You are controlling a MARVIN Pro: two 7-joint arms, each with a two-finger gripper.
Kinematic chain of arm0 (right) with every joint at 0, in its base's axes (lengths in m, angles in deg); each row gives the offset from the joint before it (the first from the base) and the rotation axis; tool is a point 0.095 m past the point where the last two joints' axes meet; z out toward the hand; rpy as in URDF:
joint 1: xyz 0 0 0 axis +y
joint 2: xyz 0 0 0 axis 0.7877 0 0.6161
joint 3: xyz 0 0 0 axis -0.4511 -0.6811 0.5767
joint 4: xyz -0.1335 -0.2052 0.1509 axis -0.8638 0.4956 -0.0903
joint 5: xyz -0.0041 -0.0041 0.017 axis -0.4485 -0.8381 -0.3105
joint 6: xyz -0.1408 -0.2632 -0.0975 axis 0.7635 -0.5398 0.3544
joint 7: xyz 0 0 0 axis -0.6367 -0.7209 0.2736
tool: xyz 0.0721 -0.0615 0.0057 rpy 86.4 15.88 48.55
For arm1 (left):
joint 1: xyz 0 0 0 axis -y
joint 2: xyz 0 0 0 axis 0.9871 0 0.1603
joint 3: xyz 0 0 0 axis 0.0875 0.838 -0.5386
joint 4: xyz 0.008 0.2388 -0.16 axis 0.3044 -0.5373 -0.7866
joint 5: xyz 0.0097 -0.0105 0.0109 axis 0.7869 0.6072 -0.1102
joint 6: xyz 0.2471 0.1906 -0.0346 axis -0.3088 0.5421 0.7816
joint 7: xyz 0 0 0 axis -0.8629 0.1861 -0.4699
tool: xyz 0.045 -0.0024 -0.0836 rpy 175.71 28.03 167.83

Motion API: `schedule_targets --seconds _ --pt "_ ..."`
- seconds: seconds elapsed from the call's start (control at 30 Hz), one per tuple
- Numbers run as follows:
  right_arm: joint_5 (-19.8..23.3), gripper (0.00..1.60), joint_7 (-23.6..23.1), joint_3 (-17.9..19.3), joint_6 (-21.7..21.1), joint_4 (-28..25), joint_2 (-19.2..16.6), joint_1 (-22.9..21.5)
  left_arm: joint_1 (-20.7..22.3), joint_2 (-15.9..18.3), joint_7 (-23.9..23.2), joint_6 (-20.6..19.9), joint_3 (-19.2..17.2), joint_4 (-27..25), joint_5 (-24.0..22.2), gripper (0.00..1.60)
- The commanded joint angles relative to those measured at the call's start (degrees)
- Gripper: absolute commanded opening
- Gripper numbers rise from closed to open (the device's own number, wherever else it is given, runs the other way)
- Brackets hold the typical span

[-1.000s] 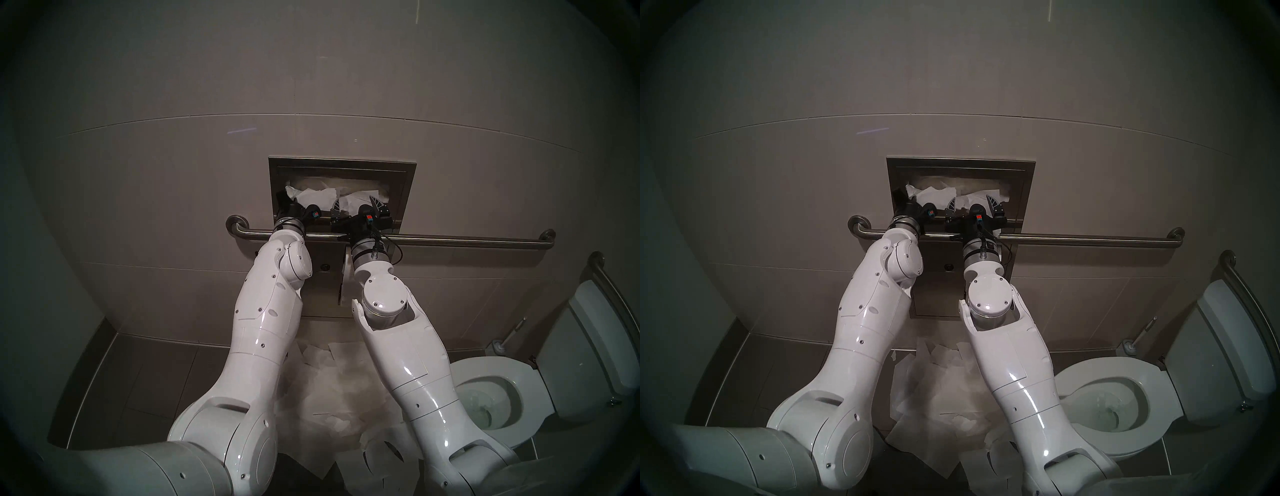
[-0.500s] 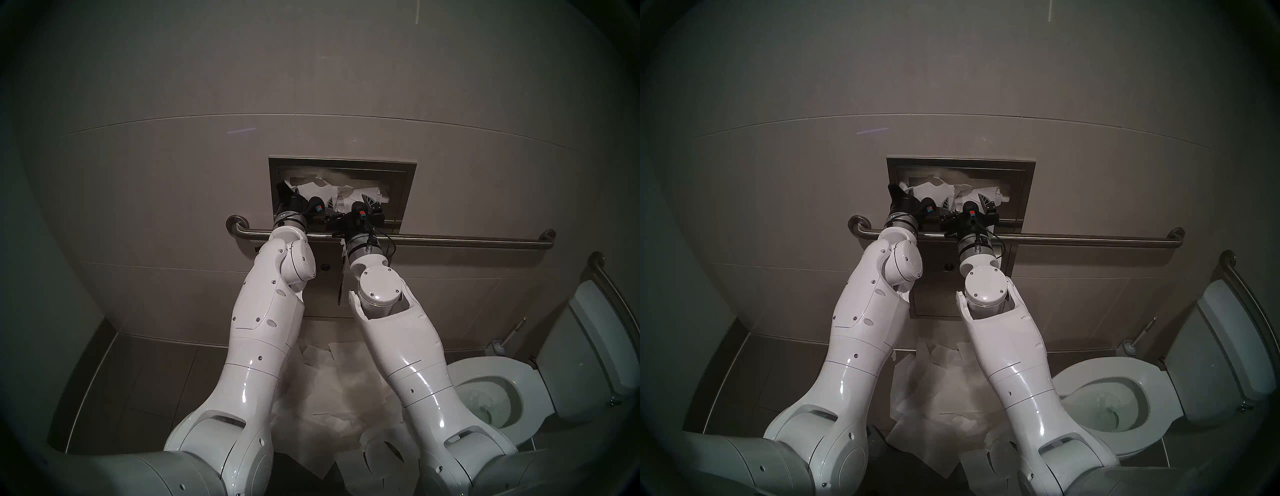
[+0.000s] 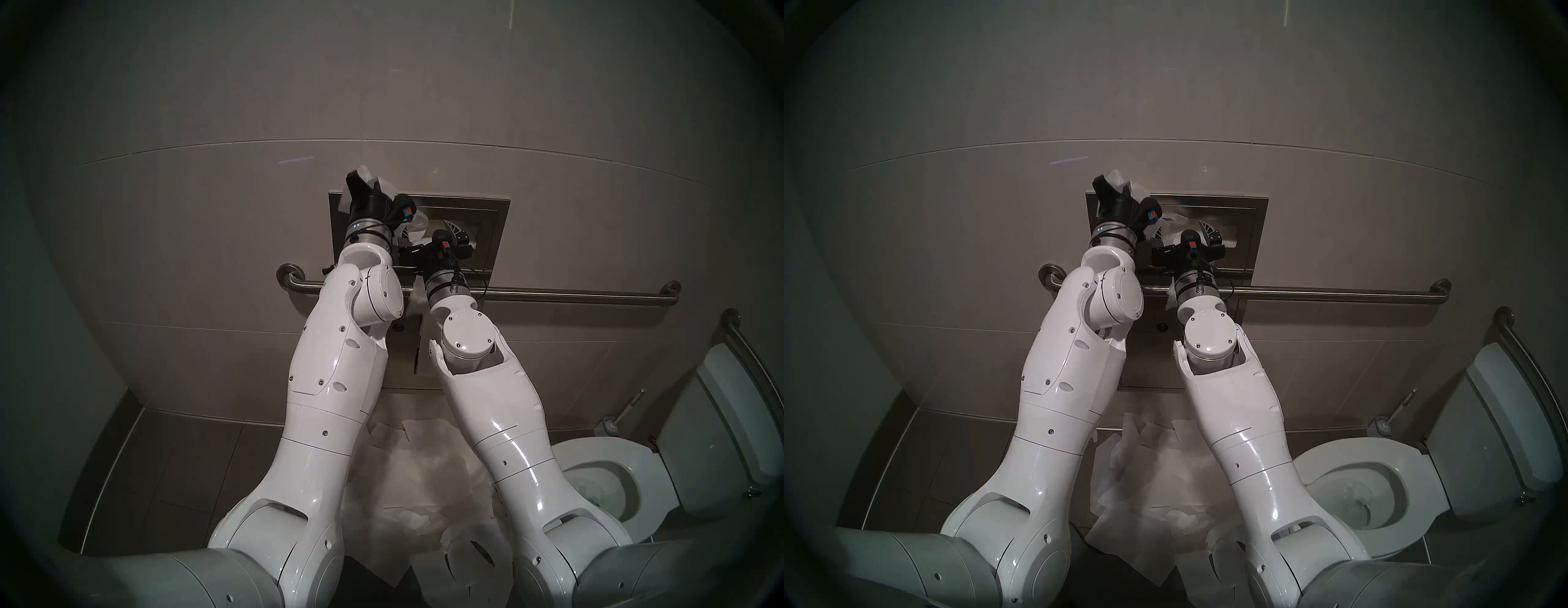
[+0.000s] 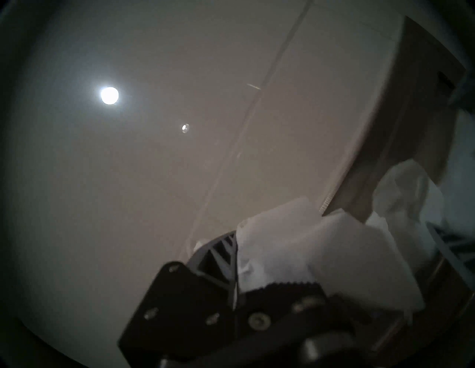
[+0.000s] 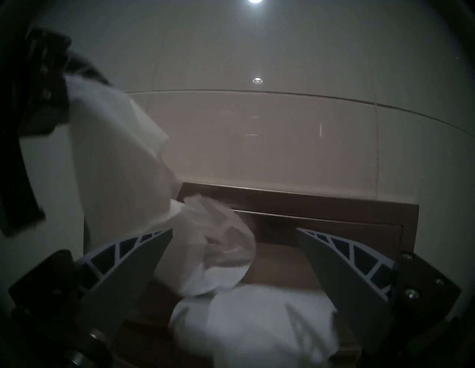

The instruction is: Take out a toilet seat cover

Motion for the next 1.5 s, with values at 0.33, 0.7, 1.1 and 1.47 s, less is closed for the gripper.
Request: schedule_targets --seconds 0.33,0.7,1.1,1.47 --pt "-2.3 1.6 0.9 0.3 3.1 -4.6 0.4 -6.6 -1.8 3.1 -3.3 -4.5 2.1 -13.2 -1.1 0.0" --pt "-5.8 0.0 3.6 -0.2 5.3 -5.7 0.1 -6.9 -5.6 5.8 -10.9 -9.0 2.8 -21.3 -1.0 0.0" --pt "-14.6 0.0 6.2 -0.4 5.2 -7.8 -1.4 -12.7 -7.0 7.3 -18.6 -11.7 2.7 -24.1 0.9 0.0" --pt "-19.5 0.0 7.5 -2.2 5.2 -6.2 -1.5 -15.7 -5.4 8.2 -23.0 -14.2 2.8 -23.4 3.3 0.0"
